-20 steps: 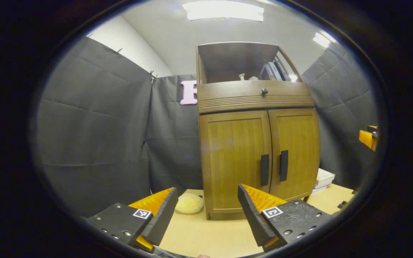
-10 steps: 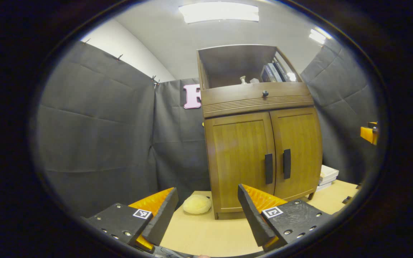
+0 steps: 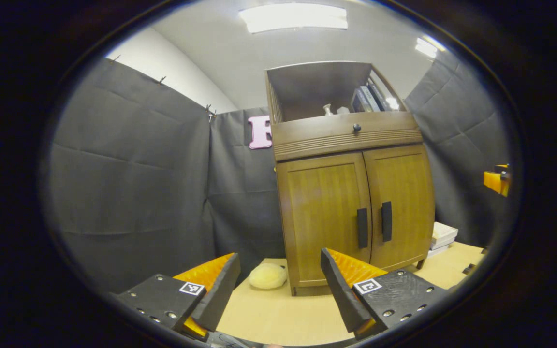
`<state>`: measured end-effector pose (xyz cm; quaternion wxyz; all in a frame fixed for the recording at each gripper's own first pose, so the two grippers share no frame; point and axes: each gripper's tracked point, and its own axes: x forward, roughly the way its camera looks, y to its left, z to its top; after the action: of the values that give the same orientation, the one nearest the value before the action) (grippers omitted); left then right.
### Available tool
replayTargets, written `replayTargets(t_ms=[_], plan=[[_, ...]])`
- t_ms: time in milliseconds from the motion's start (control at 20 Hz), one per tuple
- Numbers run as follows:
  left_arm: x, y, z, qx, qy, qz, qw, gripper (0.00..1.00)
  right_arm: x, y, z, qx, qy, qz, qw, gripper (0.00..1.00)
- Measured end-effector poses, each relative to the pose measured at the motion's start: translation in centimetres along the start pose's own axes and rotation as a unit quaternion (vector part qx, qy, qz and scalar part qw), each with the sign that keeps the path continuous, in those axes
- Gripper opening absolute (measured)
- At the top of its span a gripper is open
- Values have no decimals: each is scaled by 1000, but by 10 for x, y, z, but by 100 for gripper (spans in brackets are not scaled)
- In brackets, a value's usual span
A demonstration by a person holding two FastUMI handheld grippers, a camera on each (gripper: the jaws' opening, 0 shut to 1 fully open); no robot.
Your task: Open the right door of the double-door shoe cabinet with the right hand, and open the left door with the left hand.
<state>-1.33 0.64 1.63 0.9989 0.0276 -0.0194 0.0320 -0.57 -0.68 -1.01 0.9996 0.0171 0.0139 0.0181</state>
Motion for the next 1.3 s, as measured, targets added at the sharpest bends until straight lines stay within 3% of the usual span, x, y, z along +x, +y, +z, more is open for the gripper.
replayTargets(t_ms=[800, 1300], plan=[[-12, 11, 8, 10, -4, 51, 999, 96, 82, 81, -7, 29, 0, 68, 997, 96], [-23, 21, 14, 8, -4, 92, 996, 96, 147, 140, -41, 34, 28, 95, 994, 96]])
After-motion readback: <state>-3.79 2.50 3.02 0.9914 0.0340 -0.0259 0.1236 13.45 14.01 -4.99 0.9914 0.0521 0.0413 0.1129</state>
